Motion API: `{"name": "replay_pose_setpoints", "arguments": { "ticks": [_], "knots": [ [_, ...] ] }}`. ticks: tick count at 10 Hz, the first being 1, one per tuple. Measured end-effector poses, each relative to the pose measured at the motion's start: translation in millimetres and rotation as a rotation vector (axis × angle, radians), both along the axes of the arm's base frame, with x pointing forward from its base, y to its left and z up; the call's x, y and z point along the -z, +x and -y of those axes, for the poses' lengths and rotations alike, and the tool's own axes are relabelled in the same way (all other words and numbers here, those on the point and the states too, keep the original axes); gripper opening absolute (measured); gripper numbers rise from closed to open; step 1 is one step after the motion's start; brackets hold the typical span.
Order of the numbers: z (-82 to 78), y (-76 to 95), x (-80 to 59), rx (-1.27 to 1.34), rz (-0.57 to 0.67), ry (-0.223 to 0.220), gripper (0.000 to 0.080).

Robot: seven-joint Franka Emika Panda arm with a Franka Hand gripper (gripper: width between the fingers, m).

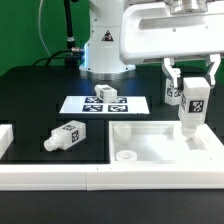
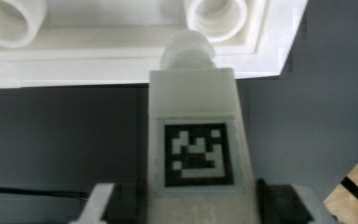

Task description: Assemble one leg

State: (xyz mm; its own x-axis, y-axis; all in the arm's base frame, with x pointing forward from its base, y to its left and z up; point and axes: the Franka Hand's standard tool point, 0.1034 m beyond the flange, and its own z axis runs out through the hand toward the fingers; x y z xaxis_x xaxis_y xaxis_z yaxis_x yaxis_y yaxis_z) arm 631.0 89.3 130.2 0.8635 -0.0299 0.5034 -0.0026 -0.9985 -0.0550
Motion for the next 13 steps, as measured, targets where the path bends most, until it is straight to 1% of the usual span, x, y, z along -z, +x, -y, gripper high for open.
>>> {"name": "replay_pose_setpoints", "arguments": {
  "ticks": [2, 3, 4, 5, 6, 7, 10, 12, 13],
  "knots": [
    [-0.4, 0.5, -0.6, -0.001, 0.001, 0.0, 0.0284],
    [-1.1, 0.9, -0.4, -0.003, 0.021, -0.002, 0.0284],
    [-3.7, -1.3, 6.9, -0.008, 0.061, -0.008, 0.0284],
    [-9.3, -3.0, 17.4, -0.016, 0.093, -0.013, 0.0284],
    [-10.9, -4.1, 25.8, -0.018, 0.11, -0.018, 0.0284],
    [-10.2, -4.1, 29.4, -0.017, 0.12, -0.021, 0.0284],
    [-16.1, -4.0, 29.4, -0.014, 0.115, -0.015, 0.0285],
    [-23.5, -7.6, 32.5, -0.004, 0.094, -0.005, 0.0285],
    [-23.9, -8.5, 34.0, -0.003, 0.093, -0.006, 0.0285]
  ]
}}
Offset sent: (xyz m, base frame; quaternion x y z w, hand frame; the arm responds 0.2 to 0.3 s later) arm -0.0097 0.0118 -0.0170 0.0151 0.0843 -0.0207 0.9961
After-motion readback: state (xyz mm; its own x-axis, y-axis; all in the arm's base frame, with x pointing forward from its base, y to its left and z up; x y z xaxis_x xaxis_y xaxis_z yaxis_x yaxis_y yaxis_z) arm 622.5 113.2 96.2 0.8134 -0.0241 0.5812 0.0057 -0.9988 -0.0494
